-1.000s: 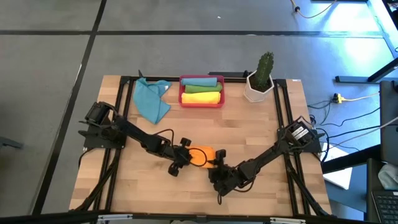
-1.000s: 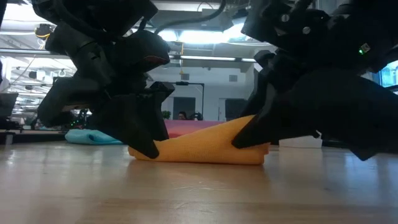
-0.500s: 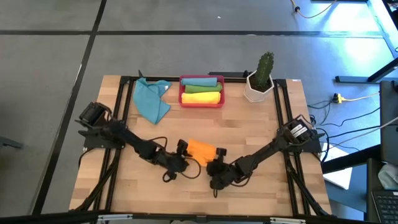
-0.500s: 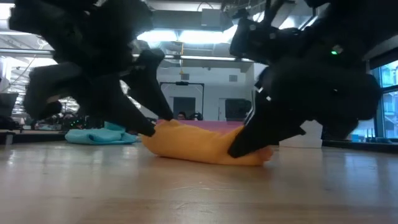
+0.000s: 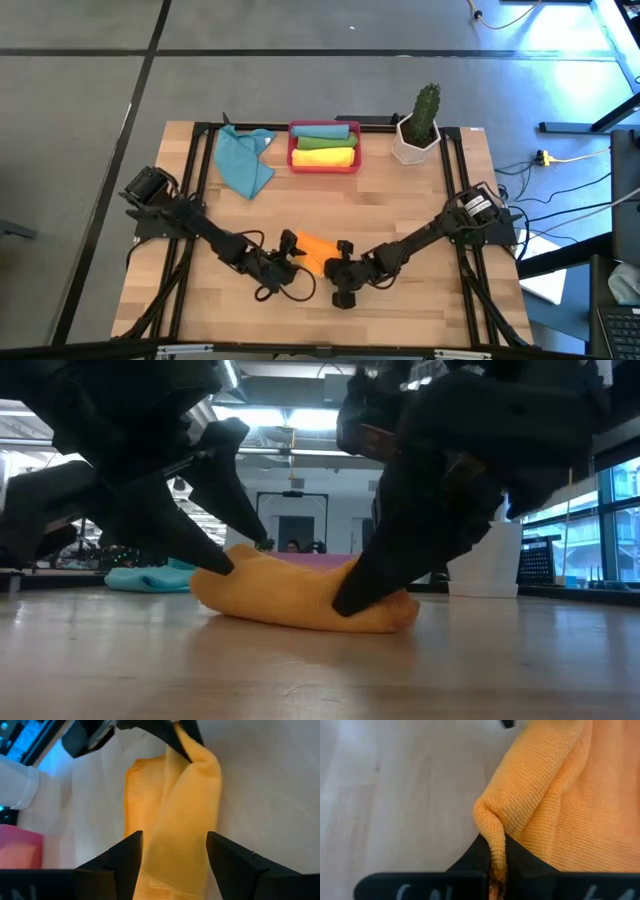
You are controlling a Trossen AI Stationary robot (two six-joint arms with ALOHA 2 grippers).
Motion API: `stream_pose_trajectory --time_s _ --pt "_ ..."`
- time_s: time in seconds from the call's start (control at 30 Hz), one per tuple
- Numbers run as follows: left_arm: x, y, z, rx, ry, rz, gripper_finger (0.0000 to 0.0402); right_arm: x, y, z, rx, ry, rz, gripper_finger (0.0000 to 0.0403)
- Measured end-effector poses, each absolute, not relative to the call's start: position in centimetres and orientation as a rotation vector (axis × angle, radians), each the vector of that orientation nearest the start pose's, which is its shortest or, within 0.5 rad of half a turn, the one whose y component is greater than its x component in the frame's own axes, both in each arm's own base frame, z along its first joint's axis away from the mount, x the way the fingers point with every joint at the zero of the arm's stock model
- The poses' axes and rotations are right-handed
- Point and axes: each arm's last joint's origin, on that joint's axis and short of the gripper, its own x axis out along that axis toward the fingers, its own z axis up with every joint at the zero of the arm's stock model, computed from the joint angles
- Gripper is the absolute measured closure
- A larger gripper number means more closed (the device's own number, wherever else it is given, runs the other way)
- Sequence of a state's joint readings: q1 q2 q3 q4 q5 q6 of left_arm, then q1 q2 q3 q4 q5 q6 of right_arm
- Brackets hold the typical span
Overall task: Roll microfiber towels into tight, uniform cylinder then place into a basket
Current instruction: Roll the orange towel
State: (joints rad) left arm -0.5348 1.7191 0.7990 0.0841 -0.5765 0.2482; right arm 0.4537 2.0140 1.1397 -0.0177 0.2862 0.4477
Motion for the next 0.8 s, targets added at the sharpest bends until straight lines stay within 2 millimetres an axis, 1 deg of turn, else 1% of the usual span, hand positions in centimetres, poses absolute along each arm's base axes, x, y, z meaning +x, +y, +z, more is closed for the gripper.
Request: stream_pose_trajectory --time_s 0.1,0.23,0.37,0.5,0.67,0.8 --pt "27.9 -15.1 13.8 0.691 0.715 -0.046 0.0189 36.0 16.2 11.5 0.145 0.83 -0.023 0.0386" --pt "27.5 -15.5 13.7 0.702 0.721 -0.063 0.0186 35.3 15.2 10.8 0.252 0.721 0.057 0.0386" --pt "27.3 -15.8 13.7 0.714 0.725 -0.07 0.0186 33.6 13.3 9.5 0.391 0.632 0.082 0.0387" --pt "27.2 -15.8 13.7 0.717 0.725 -0.068 0.0185 31.9 12.0 8.5 0.532 0.554 0.087 0.0387" --pt "27.3 -15.8 13.7 0.752 0.722 -0.061 0.0185 30.7 11.1 8.5 0.689 0.445 0.091 0.0387" --pt "27.3 -15.8 13.8 0.769 0.714 -0.068 0.0185 30.7 11.0 8.7 0.762 0.433 0.114 0.0387"
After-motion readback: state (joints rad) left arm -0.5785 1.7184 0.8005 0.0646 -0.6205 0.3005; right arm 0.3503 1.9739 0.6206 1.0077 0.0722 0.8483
